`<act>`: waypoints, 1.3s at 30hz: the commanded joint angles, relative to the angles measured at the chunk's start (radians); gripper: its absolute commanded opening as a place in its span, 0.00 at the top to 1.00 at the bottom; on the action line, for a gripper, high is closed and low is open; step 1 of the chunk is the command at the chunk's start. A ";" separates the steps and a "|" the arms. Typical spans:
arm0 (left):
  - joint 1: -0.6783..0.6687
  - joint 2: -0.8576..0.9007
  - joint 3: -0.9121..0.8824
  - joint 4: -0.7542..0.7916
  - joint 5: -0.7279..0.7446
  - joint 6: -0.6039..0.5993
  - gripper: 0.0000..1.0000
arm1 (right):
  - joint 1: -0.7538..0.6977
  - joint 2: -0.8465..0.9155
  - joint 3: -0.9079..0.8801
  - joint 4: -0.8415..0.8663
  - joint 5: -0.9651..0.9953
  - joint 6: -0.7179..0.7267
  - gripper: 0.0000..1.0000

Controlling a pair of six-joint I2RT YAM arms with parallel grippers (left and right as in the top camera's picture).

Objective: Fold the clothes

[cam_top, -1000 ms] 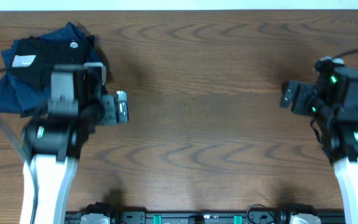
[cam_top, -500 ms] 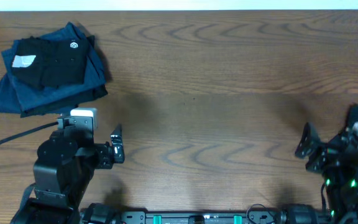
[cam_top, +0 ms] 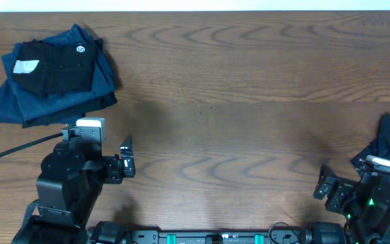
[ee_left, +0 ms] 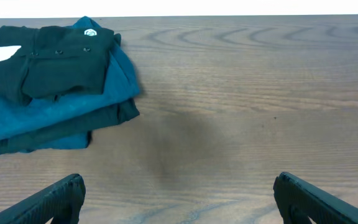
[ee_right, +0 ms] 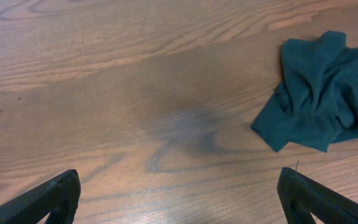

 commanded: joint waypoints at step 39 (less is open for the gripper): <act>-0.005 -0.002 -0.003 0.003 -0.008 0.010 0.02 | -0.010 -0.354 -0.848 1.119 -0.241 -0.249 0.01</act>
